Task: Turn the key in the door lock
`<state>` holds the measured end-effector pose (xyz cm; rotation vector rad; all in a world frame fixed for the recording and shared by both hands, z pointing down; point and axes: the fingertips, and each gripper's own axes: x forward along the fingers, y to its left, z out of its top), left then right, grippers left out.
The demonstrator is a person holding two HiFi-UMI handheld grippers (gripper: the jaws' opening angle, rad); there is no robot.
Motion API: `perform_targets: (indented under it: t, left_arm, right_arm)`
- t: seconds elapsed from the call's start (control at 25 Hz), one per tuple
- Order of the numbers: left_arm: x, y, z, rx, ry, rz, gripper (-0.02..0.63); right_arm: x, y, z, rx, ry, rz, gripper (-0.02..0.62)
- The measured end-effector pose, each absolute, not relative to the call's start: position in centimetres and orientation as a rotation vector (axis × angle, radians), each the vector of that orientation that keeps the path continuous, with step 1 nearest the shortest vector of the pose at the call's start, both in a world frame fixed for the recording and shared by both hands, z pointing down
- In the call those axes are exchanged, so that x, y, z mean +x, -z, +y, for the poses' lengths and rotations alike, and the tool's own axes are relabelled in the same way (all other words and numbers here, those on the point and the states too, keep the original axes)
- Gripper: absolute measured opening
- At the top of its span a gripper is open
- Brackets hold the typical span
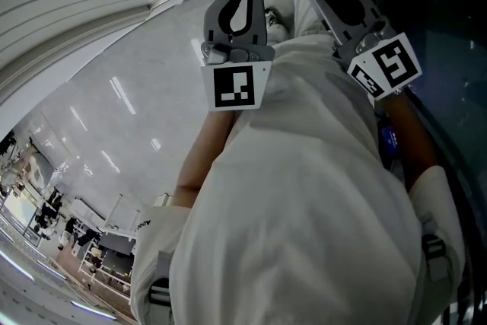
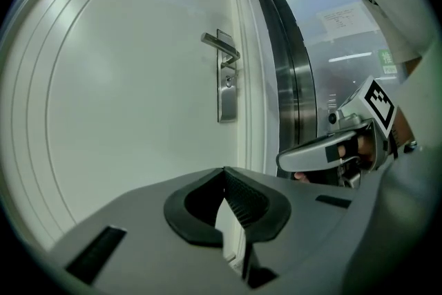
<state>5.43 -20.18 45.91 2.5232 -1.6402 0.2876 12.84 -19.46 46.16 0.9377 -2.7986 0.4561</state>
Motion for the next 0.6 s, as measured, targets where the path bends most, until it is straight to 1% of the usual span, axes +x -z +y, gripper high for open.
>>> perform_targets:
  t: [0.32, 0.6]
  left_arm:
    - [6.4, -46.4, -20.6, 2.552, -0.289, -1.605, 0.006]
    - [5.8, -45.9, -20.0, 2.55, -0.279, -1.615, 0.006]
  right_arm:
    - [12.7, -45.6, -19.0, 0.797, -0.314, -2.796, 0.002]
    - [11.9, -45.0, -18.4, 0.842, -0.341, -2.802, 0.002]
